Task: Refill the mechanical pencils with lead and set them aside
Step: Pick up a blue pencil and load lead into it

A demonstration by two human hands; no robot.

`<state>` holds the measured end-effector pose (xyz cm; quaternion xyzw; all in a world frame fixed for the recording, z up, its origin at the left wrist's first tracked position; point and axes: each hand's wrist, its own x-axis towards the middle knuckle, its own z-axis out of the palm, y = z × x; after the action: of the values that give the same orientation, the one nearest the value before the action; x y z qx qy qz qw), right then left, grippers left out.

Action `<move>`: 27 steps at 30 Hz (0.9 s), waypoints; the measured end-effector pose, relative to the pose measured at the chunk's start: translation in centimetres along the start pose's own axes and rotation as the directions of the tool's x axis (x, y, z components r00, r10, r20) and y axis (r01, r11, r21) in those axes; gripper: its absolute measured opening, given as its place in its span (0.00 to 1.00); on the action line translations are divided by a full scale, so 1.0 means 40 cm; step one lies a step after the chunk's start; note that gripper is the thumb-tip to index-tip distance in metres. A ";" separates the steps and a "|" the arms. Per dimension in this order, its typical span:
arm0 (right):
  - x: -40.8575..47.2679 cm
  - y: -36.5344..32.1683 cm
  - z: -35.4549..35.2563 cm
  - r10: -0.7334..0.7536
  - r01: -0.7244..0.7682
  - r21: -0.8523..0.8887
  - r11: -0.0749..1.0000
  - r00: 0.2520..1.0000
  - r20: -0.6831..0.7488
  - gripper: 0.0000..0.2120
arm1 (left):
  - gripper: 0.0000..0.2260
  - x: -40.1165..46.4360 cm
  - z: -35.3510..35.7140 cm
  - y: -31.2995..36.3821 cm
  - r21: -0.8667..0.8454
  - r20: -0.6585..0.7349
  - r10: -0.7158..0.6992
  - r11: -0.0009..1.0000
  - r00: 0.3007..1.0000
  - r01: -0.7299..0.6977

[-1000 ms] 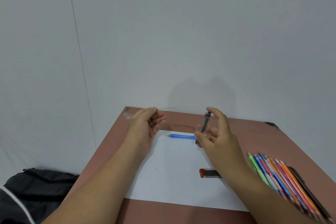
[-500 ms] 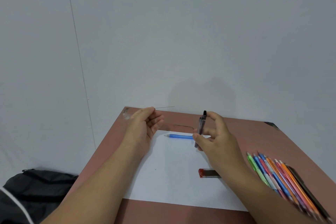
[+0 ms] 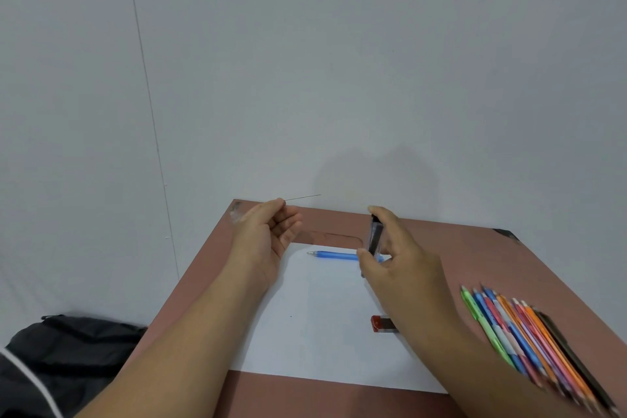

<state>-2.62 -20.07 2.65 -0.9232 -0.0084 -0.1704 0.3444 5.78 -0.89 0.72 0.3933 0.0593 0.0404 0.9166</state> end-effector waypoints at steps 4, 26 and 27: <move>0.000 -0.011 -0.003 0.009 -0.009 0.010 1.000 0.998 0.055 0.29 | 0.04 -0.001 0.001 0.003 -0.013 -0.012 0.005 1.000 1.000 -0.005; -0.089 -0.176 0.103 -0.167 0.352 -0.146 0.924 0.720 0.674 0.20 | 0.05 0.044 -0.065 0.075 -0.059 -0.148 0.062 0.996 0.987 -0.071; -0.092 -0.178 0.107 -0.178 0.372 -0.147 0.916 0.708 0.684 0.19 | 0.06 0.044 -0.065 0.075 -0.052 -0.146 0.066 0.996 0.987 -0.075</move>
<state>-5.70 -11.55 2.96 -0.9497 -0.2441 0.1157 0.1584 7.08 3.24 0.98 0.3645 0.1104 0.1028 0.9189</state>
